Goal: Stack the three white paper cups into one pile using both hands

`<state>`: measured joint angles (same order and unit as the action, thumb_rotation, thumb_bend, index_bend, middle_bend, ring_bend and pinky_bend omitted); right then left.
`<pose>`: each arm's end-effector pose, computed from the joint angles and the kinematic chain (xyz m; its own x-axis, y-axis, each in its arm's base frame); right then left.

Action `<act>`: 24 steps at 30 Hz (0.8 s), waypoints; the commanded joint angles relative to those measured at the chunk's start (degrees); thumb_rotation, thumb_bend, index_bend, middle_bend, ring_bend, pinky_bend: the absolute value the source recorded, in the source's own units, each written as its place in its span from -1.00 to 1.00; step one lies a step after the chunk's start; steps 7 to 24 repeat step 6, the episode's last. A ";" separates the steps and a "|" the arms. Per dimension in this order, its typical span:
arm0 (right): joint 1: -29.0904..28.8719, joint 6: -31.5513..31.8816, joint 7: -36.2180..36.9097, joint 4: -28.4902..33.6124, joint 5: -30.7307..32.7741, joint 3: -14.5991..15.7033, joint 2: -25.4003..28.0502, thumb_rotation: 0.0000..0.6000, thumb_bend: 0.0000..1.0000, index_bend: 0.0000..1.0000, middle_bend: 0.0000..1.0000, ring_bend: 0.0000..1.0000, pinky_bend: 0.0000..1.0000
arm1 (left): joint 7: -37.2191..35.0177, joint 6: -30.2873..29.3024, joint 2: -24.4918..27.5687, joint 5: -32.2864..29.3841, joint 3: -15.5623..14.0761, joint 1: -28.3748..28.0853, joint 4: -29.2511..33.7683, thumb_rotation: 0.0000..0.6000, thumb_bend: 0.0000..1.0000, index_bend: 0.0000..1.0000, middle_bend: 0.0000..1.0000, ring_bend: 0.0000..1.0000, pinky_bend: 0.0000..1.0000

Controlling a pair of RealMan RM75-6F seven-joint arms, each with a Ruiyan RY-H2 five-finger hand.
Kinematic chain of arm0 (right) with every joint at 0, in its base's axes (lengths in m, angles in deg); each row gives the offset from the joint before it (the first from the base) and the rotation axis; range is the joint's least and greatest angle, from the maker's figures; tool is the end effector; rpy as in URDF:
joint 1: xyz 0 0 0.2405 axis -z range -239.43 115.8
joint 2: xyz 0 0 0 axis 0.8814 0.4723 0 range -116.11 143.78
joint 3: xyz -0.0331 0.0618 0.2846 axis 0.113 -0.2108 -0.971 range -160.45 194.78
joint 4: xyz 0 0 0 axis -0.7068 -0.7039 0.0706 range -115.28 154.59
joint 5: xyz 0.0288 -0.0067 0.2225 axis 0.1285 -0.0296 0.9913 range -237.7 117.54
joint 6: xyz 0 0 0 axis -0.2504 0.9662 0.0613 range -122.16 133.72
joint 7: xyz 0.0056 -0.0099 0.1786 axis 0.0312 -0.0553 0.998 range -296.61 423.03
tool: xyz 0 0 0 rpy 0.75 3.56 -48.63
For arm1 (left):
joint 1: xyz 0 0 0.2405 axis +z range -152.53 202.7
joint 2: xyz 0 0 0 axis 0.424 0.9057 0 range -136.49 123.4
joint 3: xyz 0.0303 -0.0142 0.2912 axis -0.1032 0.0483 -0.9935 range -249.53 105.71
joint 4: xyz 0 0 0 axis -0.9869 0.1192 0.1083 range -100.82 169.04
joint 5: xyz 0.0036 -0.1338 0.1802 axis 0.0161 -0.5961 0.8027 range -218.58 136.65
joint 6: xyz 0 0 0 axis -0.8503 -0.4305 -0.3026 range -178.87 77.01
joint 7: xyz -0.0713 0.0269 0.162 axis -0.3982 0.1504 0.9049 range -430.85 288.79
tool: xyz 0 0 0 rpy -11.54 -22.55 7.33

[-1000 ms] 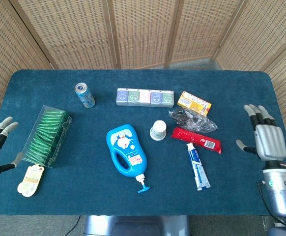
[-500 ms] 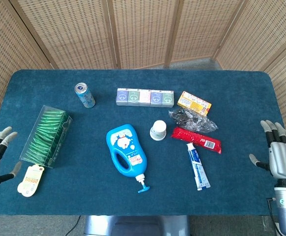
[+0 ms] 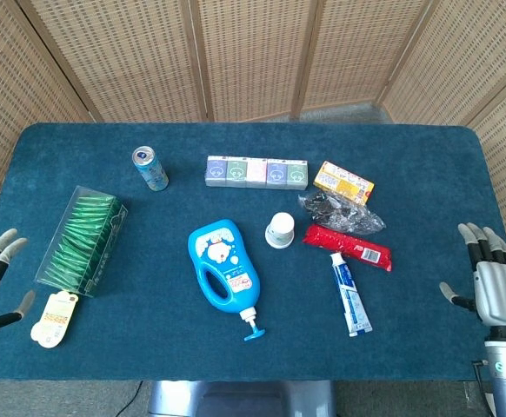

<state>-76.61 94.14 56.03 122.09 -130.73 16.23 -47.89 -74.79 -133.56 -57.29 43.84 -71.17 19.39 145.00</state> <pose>-0.3199 -0.2631 0.1771 0.3764 0.0456 0.9254 -0.9240 0.0911 0.3713 -0.2993 0.2106 0.1981 0.2494 0.0855 0.9646 0.9682 -0.0028 -0.2501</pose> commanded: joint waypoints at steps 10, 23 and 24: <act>0.56 -1.43 -1.13 0.39 -0.84 -1.58 -0.48 1.00 -0.54 -0.97 -0.88 -1.00 -0.73 | -0.47 1.13 -0.59 -0.23 0.01 -0.36 -0.94 1.00 -0.13 -0.85 -0.89 -1.00 -1.00; 0.56 -1.43 -1.13 0.39 -0.84 -1.58 -0.48 1.00 -0.54 -0.97 -0.88 -1.00 -0.73 | -0.47 1.13 -0.59 -0.23 0.01 -0.36 -0.94 1.00 -0.13 -0.85 -0.89 -1.00 -1.00; 0.56 -1.43 -1.13 0.39 -0.84 -1.58 -0.48 1.00 -0.54 -0.97 -0.88 -1.00 -0.73 | -0.47 1.13 -0.59 -0.23 0.01 -0.36 -0.94 1.00 -0.13 -0.85 -0.89 -1.00 -1.00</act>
